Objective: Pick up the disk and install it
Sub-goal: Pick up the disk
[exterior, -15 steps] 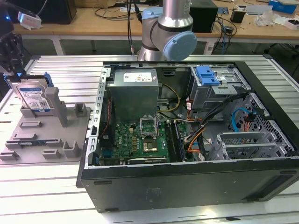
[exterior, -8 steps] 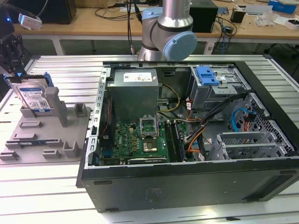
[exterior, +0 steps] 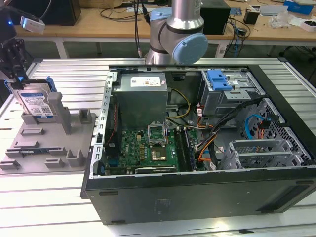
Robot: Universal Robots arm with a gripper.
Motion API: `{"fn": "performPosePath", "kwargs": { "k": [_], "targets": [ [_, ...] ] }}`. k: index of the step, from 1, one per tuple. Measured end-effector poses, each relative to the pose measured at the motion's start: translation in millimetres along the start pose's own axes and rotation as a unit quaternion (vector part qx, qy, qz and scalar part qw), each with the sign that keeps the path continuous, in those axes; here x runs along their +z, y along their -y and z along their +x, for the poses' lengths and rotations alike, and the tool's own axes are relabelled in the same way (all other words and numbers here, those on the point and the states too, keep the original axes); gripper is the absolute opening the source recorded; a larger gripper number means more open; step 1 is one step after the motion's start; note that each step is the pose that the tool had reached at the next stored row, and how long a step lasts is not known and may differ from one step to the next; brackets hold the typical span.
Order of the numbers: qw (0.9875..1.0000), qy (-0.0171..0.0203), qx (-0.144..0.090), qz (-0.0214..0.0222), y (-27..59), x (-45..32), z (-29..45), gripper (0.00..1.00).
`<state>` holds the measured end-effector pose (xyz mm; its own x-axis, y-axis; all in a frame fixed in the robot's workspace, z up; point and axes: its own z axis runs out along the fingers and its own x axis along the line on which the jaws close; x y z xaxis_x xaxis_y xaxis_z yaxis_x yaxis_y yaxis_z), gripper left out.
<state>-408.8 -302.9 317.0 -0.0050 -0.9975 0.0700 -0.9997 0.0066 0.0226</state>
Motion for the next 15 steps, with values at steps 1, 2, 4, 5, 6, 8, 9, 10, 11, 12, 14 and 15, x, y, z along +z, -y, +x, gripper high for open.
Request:
{"fn": "performPosePath", "kwargs": {
  "k": [1,2,4,5,6,8,9,10,11,12,14,15],
  "targets": [
    [1.0000,0.0000,0.000,0.0000,0.0,0.1,0.0,0.42],
    [1.0000,0.0000,0.000,0.0001,0.0,0.3,0.0,0.42],
    [1.0000,0.0000,0.000,0.0001,0.0,0.4,0.0,0.42],
    [1.0000,0.0000,0.000,0.0001,0.0,0.4,0.0,0.42],
    [1.0000,0.0001,0.000,0.0003,-0.2,0.6,0.0,0.42],
    [1.0000,0.0000,0.000,0.0006,-0.9,0.8,0.0,0.42],
    [1.0000,0.0000,0.000,0.0008,-1.5,0.9,-0.1,0.42],
    [1.0000,0.0001,0.000,0.0009,-1.9,1.1,-0.1,0.42],
    [1.0000,0.0001,0.000,0.0011,-2.3,1.3,-0.1,0.42],
    [1.0000,0.0001,0.000,0.0013,-2.6,1.5,-0.1,0.42],
    [1.0000,0.0000,0.000,0.0016,-2.8,1.9,-0.1,0.42],
    [1.0000,0.0000,0.000,0.0017,-2.8,2.2,-0.1,0.42]
  ]
}}
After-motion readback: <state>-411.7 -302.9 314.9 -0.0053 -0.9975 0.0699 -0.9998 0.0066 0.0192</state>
